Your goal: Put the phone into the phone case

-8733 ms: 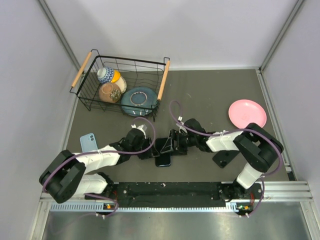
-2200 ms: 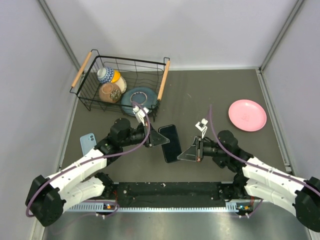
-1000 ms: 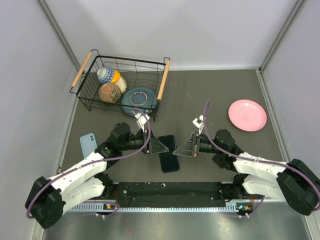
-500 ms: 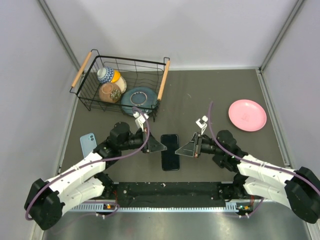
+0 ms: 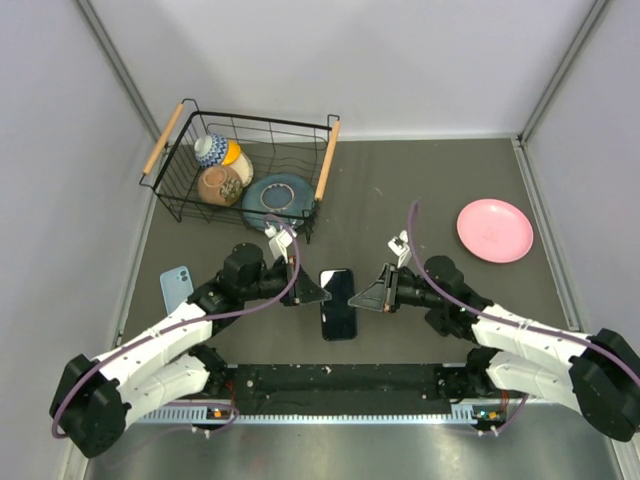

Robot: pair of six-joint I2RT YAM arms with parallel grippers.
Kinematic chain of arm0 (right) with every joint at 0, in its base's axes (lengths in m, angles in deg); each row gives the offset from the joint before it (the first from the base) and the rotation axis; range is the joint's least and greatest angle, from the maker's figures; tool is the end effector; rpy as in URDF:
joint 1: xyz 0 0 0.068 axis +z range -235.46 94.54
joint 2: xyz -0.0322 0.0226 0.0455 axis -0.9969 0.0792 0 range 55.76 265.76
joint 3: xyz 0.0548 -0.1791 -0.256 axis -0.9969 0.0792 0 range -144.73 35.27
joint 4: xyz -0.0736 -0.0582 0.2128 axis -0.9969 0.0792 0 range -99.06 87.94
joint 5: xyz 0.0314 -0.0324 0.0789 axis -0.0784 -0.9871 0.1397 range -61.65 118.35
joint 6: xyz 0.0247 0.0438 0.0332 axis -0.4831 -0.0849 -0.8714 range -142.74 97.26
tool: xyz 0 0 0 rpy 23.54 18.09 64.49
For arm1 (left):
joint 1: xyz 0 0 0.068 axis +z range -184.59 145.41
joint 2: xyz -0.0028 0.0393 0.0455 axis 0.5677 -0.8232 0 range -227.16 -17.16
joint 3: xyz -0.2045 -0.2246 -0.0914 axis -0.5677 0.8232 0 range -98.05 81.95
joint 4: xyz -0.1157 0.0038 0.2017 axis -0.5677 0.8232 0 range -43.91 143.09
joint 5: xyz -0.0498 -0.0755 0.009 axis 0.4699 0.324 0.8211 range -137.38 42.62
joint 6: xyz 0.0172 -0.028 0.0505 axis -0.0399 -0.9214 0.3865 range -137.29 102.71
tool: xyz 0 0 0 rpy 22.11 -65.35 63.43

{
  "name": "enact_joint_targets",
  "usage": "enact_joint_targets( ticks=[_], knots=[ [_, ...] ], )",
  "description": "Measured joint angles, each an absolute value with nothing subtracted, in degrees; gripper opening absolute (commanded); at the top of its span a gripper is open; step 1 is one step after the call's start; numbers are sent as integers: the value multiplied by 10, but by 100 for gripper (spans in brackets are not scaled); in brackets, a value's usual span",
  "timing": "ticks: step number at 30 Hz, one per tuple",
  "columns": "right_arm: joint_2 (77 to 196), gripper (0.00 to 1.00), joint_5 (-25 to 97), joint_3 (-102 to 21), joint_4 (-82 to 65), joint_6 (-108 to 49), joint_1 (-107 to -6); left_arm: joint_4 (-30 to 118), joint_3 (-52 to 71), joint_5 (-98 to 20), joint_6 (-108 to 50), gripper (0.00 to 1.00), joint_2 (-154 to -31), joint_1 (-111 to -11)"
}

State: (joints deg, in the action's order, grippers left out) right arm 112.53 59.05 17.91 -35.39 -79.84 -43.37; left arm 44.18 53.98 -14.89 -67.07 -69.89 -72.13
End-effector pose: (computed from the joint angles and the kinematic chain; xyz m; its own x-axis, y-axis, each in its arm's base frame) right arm 0.1057 0.1261 0.2576 -0.8850 0.1736 -0.4320 -0.3725 0.2928 0.8807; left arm 0.1081 -0.1132 0.2814 -0.8910 -0.1277 -0.4357 0.3501 0.4179 -0.8383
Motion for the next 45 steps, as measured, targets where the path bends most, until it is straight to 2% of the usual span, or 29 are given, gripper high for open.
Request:
enact_joint_targets(
  ticks=[2,4,6,7,8,11,17,31,37,42,45],
  knots=[
    [1127,0,582,171,-336,-791,-431,451,538,-158,-670,17,-698,-722],
    [1128,0,577,162,-319,-781,-430,467,531,-171,-667,50,-696,-722],
    [1127,0,572,150,-306,-774,-428,498,521,-198,-659,59,-693,-723],
    [1125,0,566,143,-297,-767,-427,513,519,-213,-652,67,-692,-723],
    [1123,0,561,138,-284,-763,-426,531,517,-231,-649,80,-690,-723],
    [1110,0,544,134,-248,-747,-428,579,516,-276,-637,96,-677,-722],
    [1118,0,537,130,-182,-717,-451,634,514,-354,-627,99,-636,-722],
    [1293,0,535,52,-126,-656,-549,702,498,-439,-580,97,-606,-722],
    [1325,11,535,52,-112,-646,-573,716,498,-470,-577,97,-595,-722],
    [1339,14,539,51,-111,-643,-586,728,498,-499,-578,98,-593,-722],
    [1347,22,541,50,-108,-643,-593,737,498,-518,-581,99,-593,-722]
  ],
)
